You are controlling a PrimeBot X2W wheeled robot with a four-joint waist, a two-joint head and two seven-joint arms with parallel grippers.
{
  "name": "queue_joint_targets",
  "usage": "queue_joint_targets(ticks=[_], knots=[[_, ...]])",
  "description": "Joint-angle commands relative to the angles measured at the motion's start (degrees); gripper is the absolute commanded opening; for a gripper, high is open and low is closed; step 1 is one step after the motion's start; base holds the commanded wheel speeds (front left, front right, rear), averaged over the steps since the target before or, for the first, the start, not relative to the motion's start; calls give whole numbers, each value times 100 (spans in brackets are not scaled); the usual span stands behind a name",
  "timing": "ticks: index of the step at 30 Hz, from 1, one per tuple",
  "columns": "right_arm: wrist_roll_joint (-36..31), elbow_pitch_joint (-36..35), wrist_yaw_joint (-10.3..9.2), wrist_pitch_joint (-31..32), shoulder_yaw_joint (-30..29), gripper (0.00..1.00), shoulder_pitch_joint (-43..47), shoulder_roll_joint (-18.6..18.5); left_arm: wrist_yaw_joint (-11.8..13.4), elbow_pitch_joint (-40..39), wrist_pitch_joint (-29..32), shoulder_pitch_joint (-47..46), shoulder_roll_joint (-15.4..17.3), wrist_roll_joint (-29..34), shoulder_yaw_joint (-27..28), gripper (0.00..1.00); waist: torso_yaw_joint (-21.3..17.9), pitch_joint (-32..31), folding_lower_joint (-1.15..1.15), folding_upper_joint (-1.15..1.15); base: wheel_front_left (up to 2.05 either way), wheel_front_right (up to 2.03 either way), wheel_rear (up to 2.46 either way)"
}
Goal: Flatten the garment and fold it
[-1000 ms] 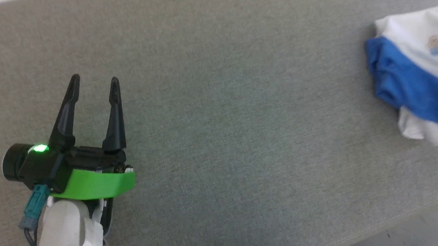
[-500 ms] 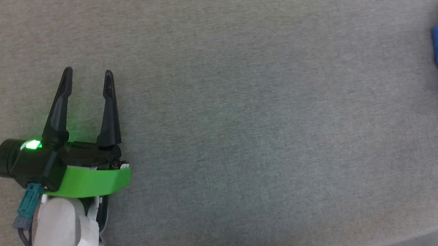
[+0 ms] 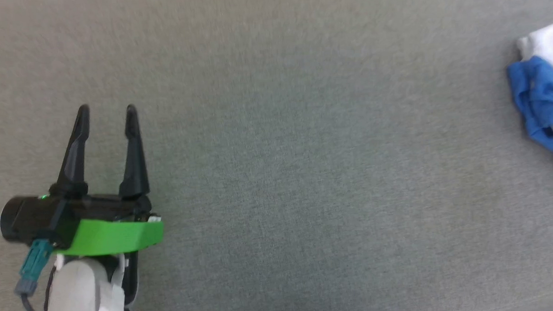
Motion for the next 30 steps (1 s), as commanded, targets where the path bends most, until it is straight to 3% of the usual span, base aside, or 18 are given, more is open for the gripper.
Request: queue_joint_targets(ticks=[1,7,13,22,26,30], knots=[[134,-202,-11,-183,23,100,-127,174,37,-4,-25,113,-42,-56,85,100,7,-768,0,0,0,0,0],[844,-1138,-11,-866,56,100,24,1007,129,-18,-25,341,-200,-144,388,100,179,-1385,0,0,0,0,0],[1326,-2101,-11,-1481,75,100,718,1919,339,174,-25,482,-306,-184,574,100,421,-1846,0,0,0,0,0],[733,-3007,-11,-2796,-195,100,2247,3266,703,616,-26,659,-376,-286,576,100,725,-2296,0,0,0,0,0],[388,-3092,-11,-3318,-492,100,2892,3636,738,756,-26,683,-386,-310,478,100,836,-2406,0,0,0,0,0],[149,-3076,-11,-3560,-619,100,3486,3766,776,868,-26,721,-394,-321,373,100,923,-2486,0,0,0,0,0]])
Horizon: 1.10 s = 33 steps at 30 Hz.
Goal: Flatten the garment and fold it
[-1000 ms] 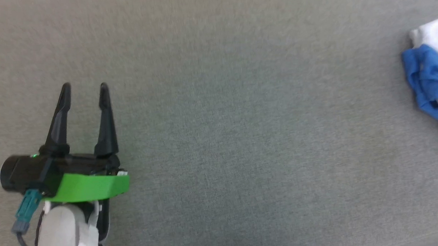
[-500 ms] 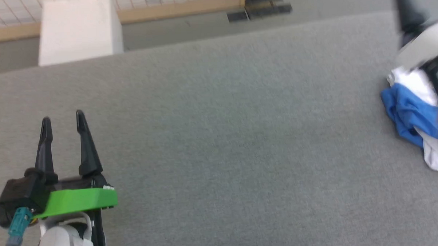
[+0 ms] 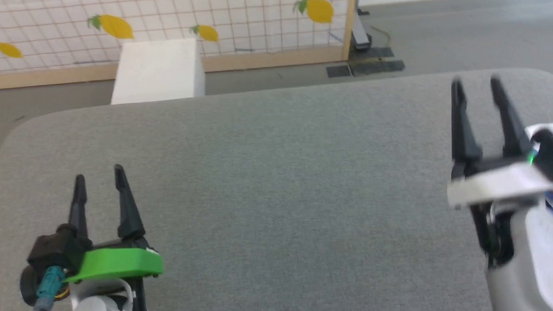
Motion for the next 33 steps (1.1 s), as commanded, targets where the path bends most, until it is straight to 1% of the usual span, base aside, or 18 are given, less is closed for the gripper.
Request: queue_joint_targets(ticks=[1,4,8,11,17,25,30,31,33], knots=[[-35,12,-8,-76,-67,100,245,28,43,53,-20,87,-27,-21,-51,100,132,-133,1,0,0,0,0],[103,98,-8,-147,-27,100,570,34,59,136,-20,143,-31,4,-136,100,165,-169,1,0,0,0,0],[-46,171,-8,-196,136,100,902,36,37,291,-20,210,-32,130,-280,100,208,-195,1,0,0,0,0],[-43,210,-8,-214,144,100,1077,37,21,396,-20,259,-34,191,-389,100,228,-195,1,0,0,0,0],[-21,195,-8,-227,188,100,1275,37,10,566,-20,306,-38,223,-586,100,244,-161,1,0,0,0,0],[81,142,-8,-229,243,100,1417,37,124,546,-20,352,-43,124,-727,100,200,-92,1,0,0,0,0],[95,161,-8,-230,185,100,1409,38,136,559,-20,355,-43,107,-769,100,205,-49,1,0,0,0,0],[59,171,0,-195,183,0,1366,33,99,570,2,297,-24,78,-770,0,203,-49,1,0,0,0,0],[58,172,0,-194,182,0,1366,32,99,570,8,294,-24,73,-772,0,203,-49,1,0,0,0,0]])
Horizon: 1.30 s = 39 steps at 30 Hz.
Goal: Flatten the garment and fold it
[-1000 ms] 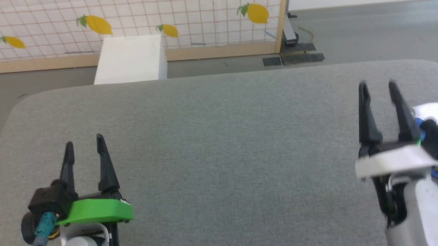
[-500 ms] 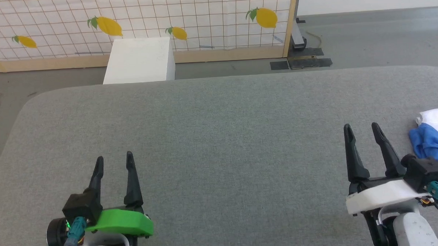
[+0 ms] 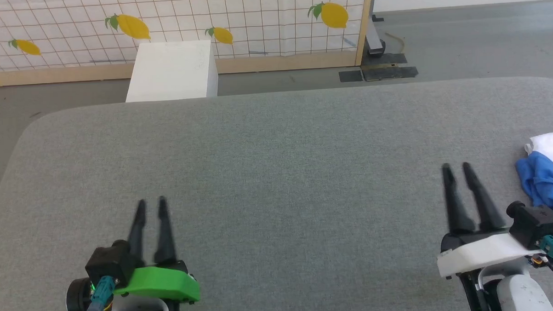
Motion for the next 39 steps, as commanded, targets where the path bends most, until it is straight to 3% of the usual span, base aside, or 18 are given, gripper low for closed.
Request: queue_joint_targets(ticks=[1,39], knots=[[-2,-1,0,2,-1,0,1,0,0,-1,2,0,0,0,0,0,0,0,0,0,0,0,0],[-368,-269,-2,423,42,0,141,2,-48,-139,426,35,-6,348,72,0,75,-41,0,0,0,0,0]])
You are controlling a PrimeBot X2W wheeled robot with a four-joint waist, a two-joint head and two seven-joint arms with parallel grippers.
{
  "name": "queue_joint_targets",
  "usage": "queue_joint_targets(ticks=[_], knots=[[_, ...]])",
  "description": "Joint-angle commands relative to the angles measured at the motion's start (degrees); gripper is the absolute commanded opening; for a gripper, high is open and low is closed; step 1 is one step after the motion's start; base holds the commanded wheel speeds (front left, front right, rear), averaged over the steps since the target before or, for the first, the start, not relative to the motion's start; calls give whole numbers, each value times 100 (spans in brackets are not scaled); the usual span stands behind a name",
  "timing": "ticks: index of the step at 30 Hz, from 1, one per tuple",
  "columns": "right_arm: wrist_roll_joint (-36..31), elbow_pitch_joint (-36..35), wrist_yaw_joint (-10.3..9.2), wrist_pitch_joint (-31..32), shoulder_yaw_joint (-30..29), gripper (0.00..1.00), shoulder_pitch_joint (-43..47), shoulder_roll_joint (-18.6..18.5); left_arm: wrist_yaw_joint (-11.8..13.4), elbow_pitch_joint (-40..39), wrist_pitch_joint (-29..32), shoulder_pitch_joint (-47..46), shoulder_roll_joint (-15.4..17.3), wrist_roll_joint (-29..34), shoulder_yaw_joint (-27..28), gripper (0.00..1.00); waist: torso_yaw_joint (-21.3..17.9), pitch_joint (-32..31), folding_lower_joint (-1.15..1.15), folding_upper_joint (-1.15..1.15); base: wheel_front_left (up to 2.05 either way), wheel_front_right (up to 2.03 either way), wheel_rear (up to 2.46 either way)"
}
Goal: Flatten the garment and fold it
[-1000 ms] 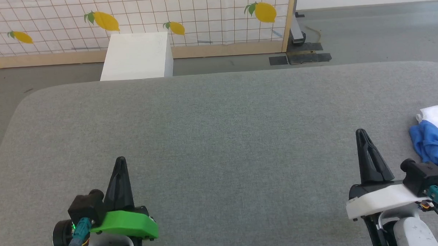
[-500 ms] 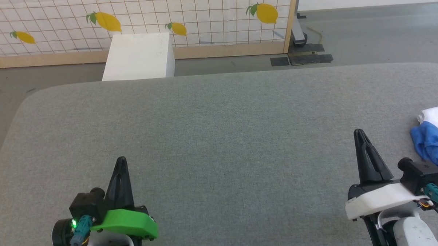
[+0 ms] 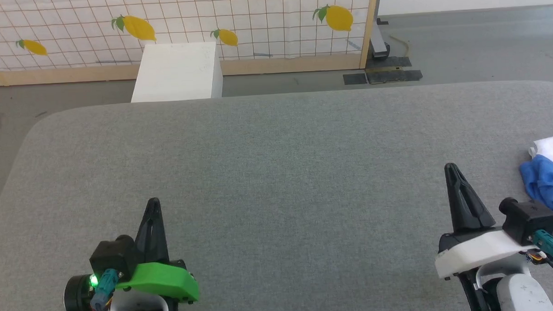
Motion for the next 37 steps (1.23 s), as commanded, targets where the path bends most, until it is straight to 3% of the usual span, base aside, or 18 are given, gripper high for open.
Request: queue_joint_targets(ticks=[1,37], knots=[[-67,-51,-2,31,16,0,105,2,-34,-32,34,36,-6,58,24,0,3,-2,0,0,0,0,0],[-447,-329,-5,468,61,0,250,4,-83,-176,474,72,-12,418,99,0,80,-45,0,0,0,0,0]])
